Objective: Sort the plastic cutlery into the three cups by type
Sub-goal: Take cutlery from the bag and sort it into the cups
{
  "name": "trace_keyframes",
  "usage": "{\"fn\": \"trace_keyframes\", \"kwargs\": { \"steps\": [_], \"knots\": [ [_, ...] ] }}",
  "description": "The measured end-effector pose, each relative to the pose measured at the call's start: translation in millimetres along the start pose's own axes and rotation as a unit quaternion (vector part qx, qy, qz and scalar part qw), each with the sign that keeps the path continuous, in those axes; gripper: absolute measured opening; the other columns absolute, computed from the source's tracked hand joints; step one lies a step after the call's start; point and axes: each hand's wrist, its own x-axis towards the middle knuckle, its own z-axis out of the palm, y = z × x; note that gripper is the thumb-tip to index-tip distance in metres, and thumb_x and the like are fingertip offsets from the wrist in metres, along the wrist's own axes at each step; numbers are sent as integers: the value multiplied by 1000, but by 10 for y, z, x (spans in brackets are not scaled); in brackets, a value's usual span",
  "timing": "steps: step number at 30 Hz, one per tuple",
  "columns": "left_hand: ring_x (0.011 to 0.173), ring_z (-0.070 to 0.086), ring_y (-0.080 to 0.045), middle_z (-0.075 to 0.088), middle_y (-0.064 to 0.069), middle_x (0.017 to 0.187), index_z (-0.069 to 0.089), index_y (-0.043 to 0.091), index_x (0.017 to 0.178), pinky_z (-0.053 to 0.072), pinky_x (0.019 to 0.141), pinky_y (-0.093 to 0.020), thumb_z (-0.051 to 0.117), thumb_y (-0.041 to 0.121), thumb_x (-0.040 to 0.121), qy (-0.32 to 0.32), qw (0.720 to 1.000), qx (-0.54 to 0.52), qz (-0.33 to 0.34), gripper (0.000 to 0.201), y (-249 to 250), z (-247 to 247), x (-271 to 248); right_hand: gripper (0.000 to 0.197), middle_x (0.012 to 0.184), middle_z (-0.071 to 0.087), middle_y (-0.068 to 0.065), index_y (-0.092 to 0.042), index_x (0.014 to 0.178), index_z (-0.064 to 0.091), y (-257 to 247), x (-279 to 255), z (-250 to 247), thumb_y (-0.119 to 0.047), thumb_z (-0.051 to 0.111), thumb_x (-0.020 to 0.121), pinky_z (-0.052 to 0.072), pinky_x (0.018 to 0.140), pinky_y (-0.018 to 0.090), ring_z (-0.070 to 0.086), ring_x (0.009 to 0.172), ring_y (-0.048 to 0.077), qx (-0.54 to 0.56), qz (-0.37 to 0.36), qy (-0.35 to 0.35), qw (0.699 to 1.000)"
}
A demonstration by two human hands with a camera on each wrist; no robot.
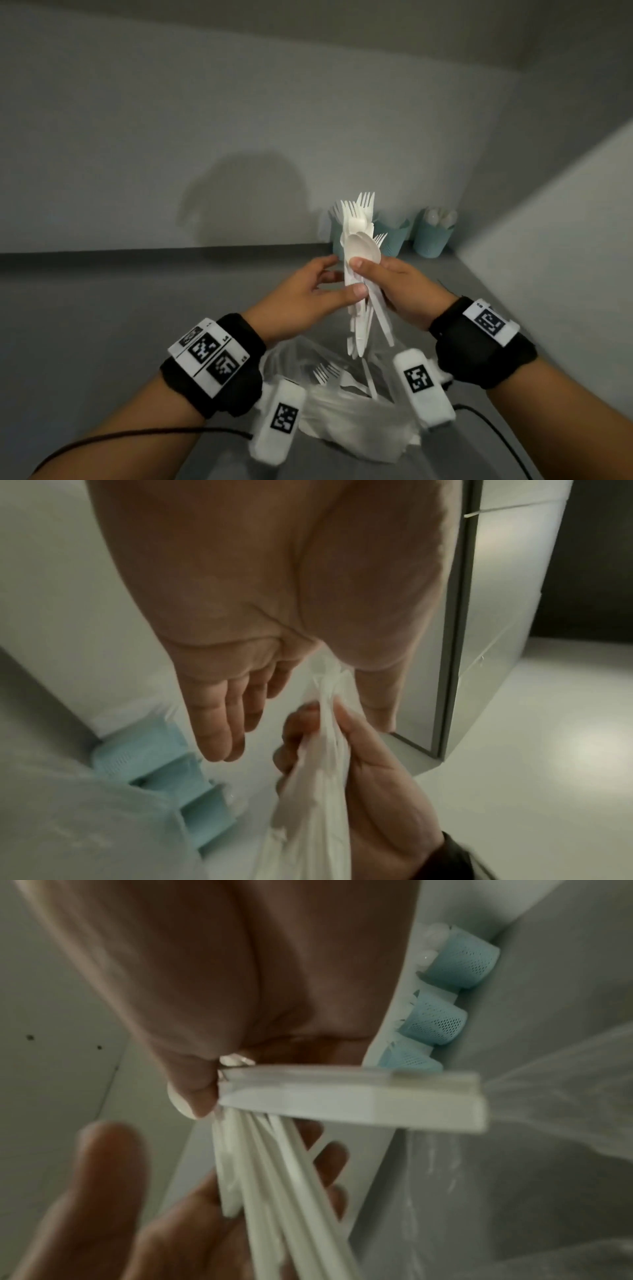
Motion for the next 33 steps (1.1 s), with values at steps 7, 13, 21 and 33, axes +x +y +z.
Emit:
{"fn": "trace_keyframes", "kwargs": {
  "steps": [7,13,21,33],
  "knots": [
    [91,66,-32,67,-25,97,65,9,102,51,90,-49,60,-4,81,-69,991,-109,43,25,154,365,203,27,76,68,5,0,107,58,-60,-16,23,-22,44,98,54,55,21,67,63,9,-14,6,19,1000],
    [95,68,-31,69,-20,101,59,10,114,54,85,-41,50,19,94,-87,992,-89,23,23,12,388,319,41,88,62,22,-3,101,57,-6,21,-14,-42,47,93,54,64,50,68,68,32,-141,-31,49,988],
    [83,70,-16,70,-13,92,61,5,105,56,81,-27,44,13,99,-139,985,-101,-3,20,-73,334,408,39,56,60,13,-15,64,61,2,90,-212,-30,46,97,41,48,29,49,45,26,-189,38,-71,979],
    [93,70,-20,71,-5,101,52,12,124,57,77,-28,40,17,101,-70,984,-150,66,27,-79,293,481,30,57,58,16,1,68,60,-64,202,-352,-10,50,94,45,51,23,49,46,24,-119,4,17,993]
  ]
}}
